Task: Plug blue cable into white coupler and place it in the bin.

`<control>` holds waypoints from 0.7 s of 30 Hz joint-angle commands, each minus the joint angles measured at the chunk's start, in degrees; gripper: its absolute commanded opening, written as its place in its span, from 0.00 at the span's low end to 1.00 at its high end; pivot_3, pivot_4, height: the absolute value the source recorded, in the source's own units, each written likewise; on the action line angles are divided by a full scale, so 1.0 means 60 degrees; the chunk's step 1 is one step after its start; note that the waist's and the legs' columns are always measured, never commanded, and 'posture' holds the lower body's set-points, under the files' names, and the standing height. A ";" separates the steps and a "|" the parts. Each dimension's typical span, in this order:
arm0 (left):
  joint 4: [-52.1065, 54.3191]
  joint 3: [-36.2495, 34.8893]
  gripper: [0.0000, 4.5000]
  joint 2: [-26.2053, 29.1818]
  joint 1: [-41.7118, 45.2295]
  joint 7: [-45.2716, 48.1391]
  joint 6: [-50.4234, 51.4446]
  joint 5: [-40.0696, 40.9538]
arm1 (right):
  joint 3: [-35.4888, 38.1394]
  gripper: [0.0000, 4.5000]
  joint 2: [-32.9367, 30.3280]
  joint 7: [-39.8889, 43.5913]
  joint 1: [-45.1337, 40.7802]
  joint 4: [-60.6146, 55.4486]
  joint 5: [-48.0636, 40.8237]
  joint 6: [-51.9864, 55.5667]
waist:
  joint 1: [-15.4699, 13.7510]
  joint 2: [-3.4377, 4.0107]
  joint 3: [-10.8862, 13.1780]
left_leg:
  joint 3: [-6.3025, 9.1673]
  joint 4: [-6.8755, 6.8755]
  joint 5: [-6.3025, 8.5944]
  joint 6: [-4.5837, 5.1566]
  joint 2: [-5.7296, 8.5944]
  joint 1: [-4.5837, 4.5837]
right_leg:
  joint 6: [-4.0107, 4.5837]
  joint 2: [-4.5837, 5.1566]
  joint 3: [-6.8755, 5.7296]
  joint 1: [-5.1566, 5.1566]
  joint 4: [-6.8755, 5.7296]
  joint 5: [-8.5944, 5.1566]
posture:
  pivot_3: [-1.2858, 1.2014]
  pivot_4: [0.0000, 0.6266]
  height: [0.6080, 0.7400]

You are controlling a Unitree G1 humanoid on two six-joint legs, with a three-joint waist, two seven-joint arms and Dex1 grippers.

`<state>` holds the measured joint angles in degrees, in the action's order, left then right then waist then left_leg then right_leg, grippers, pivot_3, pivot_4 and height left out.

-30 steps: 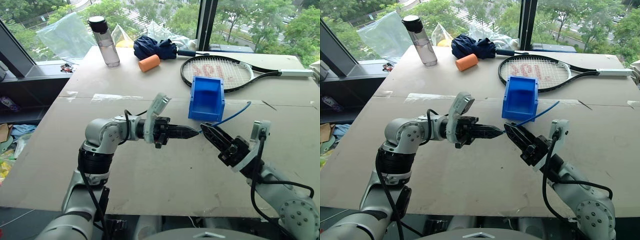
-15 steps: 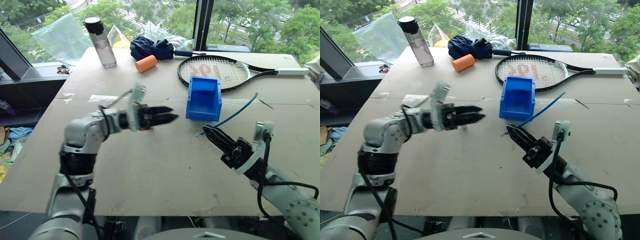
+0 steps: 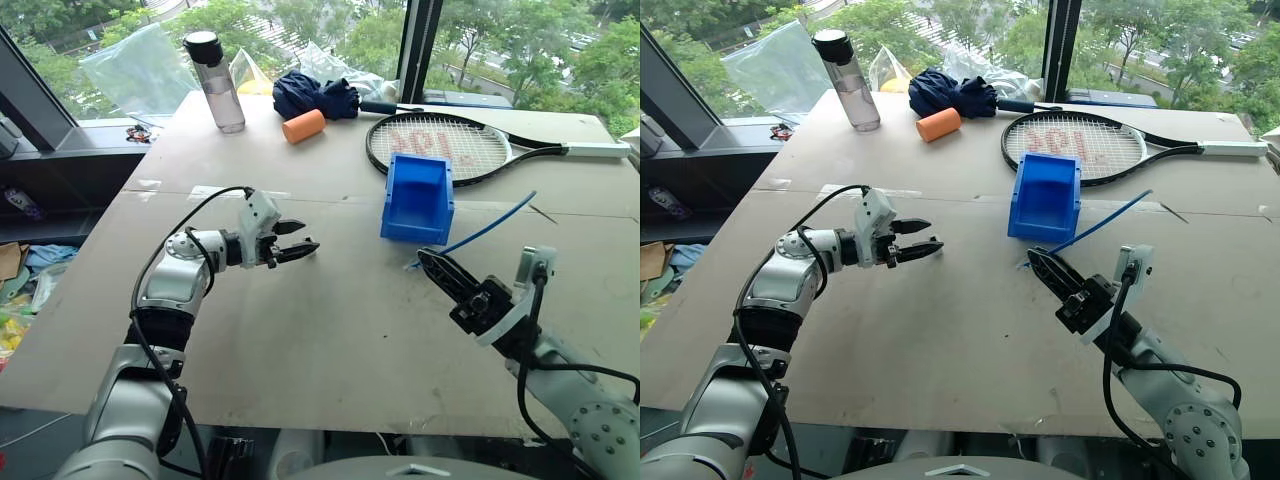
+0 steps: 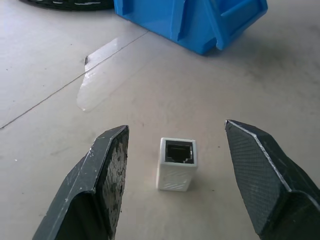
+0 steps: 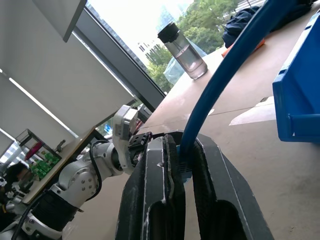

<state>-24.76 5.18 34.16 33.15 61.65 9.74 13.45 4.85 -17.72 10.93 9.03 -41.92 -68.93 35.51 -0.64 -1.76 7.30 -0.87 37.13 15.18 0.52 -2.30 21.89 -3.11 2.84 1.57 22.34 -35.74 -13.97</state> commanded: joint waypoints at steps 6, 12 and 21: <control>-0.1136 0.0317 0.21 -0.0246 0.0220 0.0507 -0.1176 -0.0682 | -0.0037 0.00 -0.0099 0.0019 0.0251 -0.0527 0.0212 -0.0376 | 0.0002 -0.0002 0.0000 | 0.0000 0.0003 0.0000 0.0001 0.0000 0.0006 | -0.0002 -0.0001 -0.0001 0.0002 -0.0002 0.0001 | 0.52 0.24 1.00; -0.0496 0.0391 0.12 -0.0370 0.0291 0.1565 -0.1002 -0.0274 | -0.0271 0.00 -0.0705 0.0287 -0.0074 -0.0545 0.1154 -0.0292 | 0.0001 0.0000 0.0000 | -0.0002 0.0007 0.0000 0.0000 -0.0001 0.0007 | -0.0001 0.0000 -0.0001 0.0002 -0.0007 0.0000 | 0.52 0.24 1.00; 0.0842 0.2162 0.12 -0.1307 0.0326 0.2954 -0.1033 -0.0807 | -0.2477 0.00 -0.2412 0.2588 -0.2930 0.1706 0.4620 -0.0285 | -0.0034 0.0002 0.0002 | -0.0010 0.0023 0.0000 0.0001 0.0007 0.0008 | 0.0001 -0.0002 0.0005 0.0002 -0.0008 0.0000 | 0.52 0.24 1.00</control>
<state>-20.53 18.10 25.91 33.66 78.81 4.49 9.14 -9.60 -31.75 24.02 -8.42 -31.78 -43.07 34.92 -0.84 -1.74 7.32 -0.89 37.28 15.18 0.53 -2.26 21.98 -3.10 2.79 1.58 22.37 -35.78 -13.97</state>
